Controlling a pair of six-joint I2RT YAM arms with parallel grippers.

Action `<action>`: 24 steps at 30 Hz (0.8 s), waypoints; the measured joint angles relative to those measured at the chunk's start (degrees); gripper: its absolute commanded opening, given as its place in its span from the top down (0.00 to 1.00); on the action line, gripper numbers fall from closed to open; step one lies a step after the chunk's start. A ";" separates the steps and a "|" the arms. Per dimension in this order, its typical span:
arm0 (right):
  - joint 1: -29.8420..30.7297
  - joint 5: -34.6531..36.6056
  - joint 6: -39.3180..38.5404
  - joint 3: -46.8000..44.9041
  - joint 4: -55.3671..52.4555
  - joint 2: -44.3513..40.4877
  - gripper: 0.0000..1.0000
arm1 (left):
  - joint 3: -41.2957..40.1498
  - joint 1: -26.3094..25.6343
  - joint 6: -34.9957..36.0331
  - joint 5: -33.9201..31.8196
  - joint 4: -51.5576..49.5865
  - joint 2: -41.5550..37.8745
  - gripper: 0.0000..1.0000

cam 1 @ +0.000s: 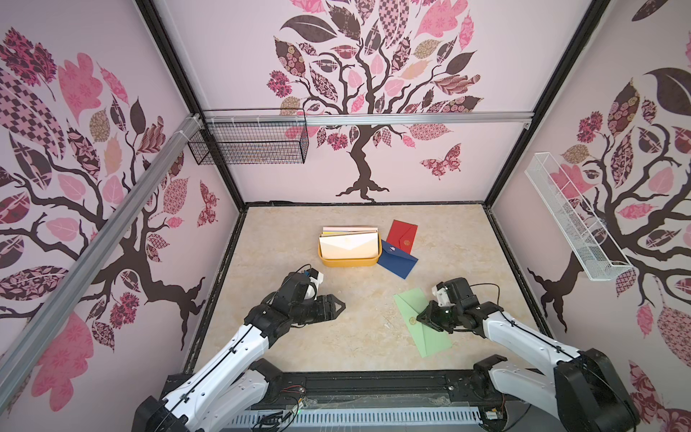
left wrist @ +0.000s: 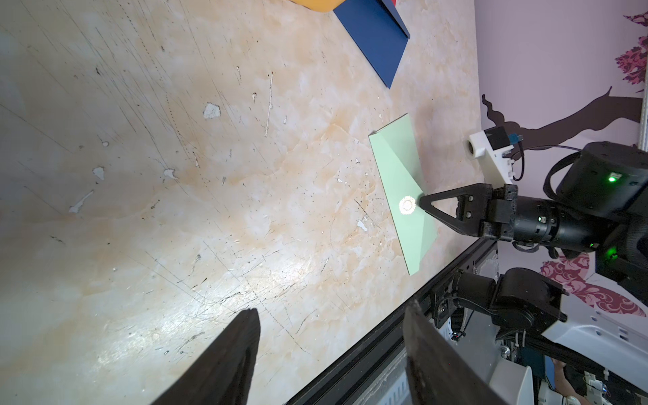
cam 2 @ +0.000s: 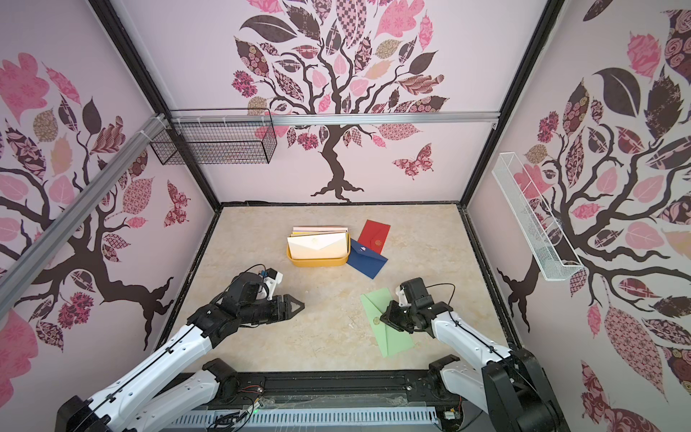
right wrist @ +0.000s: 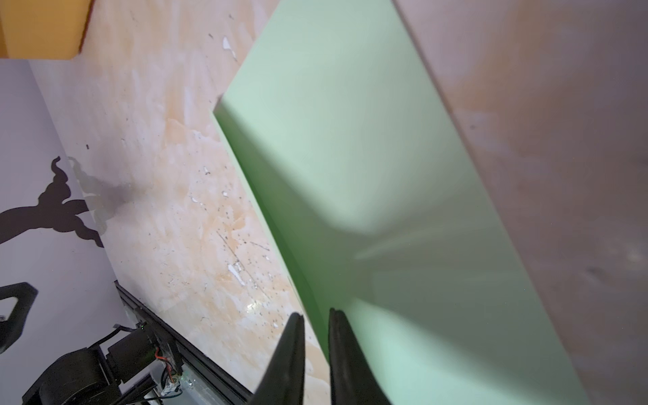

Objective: Put the sealed envelopes into the storage box
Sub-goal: Pick up the envelope from the center of the board.

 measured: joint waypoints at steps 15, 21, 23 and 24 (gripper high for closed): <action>4.46 -0.92 1.55 -0.07 8.87 5.18 1.00 | -1.81 0.00 -2.60 1.36 1.90 0.17 0.30; 4.79 -3.04 2.05 -0.02 11.63 4.02 1.00 | -1.99 0.00 -5.46 3.08 4.02 0.11 0.28; 4.85 -3.74 2.64 0.17 12.44 2.01 1.00 | -2.49 0.00 -7.28 3.91 6.03 -0.26 0.28; 4.83 -4.02 3.08 0.44 12.79 0.98 1.00 | -2.97 0.00 -8.48 4.39 7.39 -0.57 0.28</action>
